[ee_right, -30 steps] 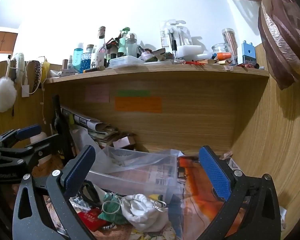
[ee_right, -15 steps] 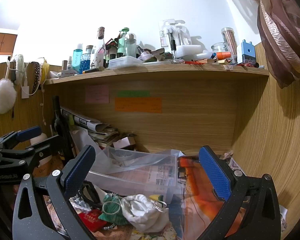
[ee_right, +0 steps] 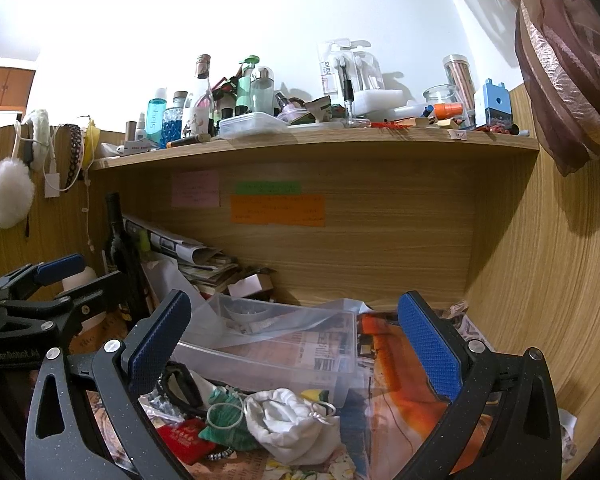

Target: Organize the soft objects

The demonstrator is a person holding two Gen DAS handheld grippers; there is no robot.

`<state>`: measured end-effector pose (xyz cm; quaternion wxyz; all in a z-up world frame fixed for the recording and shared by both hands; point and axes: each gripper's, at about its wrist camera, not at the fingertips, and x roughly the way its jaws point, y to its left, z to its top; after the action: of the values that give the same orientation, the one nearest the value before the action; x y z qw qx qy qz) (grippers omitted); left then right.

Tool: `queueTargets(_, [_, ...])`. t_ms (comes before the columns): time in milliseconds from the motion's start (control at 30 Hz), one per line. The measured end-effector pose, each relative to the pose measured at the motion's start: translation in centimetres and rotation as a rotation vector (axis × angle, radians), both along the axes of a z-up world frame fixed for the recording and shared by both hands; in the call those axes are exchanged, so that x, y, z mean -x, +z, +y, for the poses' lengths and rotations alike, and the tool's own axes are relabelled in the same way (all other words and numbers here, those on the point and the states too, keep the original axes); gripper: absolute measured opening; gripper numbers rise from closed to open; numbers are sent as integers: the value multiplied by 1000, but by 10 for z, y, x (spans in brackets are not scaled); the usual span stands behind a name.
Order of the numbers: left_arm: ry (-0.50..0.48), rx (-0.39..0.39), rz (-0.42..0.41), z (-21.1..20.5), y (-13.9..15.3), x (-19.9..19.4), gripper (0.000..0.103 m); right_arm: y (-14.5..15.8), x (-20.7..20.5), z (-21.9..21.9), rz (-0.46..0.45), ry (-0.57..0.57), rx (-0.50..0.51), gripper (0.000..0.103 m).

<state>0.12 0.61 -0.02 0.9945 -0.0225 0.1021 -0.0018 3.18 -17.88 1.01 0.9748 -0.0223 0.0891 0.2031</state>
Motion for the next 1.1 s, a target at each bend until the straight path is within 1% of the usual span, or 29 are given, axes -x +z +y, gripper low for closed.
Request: queueTargets(1100, [-5,-4,-1,-4,0,2,103,0,5,3,4,8,-7,103])
